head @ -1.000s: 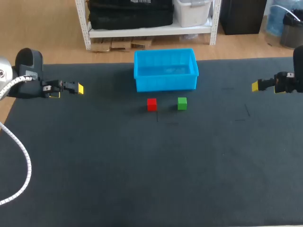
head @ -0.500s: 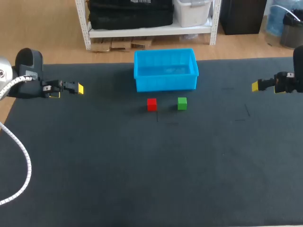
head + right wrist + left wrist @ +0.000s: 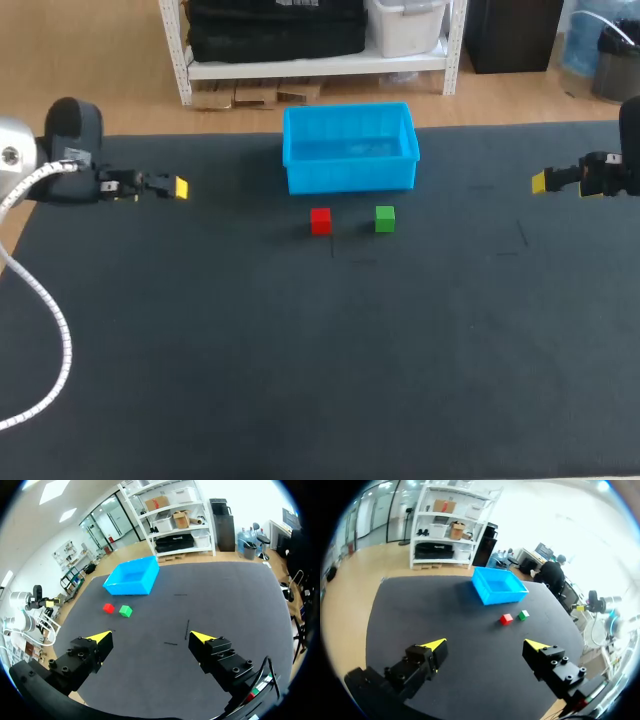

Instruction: Use the left arm to pick the red cube and place it into the blue plastic box first, then use the right arm to grasp the green cube and put it into the same blue plastic box after the first action is fully finished.

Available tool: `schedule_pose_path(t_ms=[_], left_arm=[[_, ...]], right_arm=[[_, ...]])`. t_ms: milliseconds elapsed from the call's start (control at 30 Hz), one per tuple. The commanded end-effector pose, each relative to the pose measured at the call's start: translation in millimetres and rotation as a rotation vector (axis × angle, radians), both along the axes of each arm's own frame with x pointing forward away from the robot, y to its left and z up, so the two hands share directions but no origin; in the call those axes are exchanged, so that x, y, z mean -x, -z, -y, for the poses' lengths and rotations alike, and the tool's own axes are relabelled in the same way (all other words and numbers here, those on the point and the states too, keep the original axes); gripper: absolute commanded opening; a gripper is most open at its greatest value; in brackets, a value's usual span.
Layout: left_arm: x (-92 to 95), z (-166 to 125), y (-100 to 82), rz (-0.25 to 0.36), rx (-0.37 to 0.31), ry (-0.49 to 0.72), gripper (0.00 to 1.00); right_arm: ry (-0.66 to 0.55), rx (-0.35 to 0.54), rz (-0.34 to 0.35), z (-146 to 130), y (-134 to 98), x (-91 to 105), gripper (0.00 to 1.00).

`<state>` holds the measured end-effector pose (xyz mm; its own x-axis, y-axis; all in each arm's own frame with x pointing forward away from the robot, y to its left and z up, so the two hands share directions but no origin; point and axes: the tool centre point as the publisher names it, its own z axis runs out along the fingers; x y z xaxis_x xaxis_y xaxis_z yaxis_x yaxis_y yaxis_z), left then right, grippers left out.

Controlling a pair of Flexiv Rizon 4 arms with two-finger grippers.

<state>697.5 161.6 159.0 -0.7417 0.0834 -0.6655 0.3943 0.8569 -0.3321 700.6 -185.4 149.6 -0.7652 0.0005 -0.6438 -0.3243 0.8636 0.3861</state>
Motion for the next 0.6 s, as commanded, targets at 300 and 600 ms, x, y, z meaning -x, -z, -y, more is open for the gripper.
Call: schedule_pose_path(t_ms=[300,600], left_arm=[[-21.6,58.8,-0.9,-0.031,-0.232,-0.007,1.0],[-23.6,92.0,18.8,-0.101,-0.355,-0.031,1.0]], right_arm=[[-0.001,-0.001,-0.001,0.4,0.3,-0.2,1.0],[-0.001,-0.001,-0.001,0.4,0.3,-0.2,1.0]])
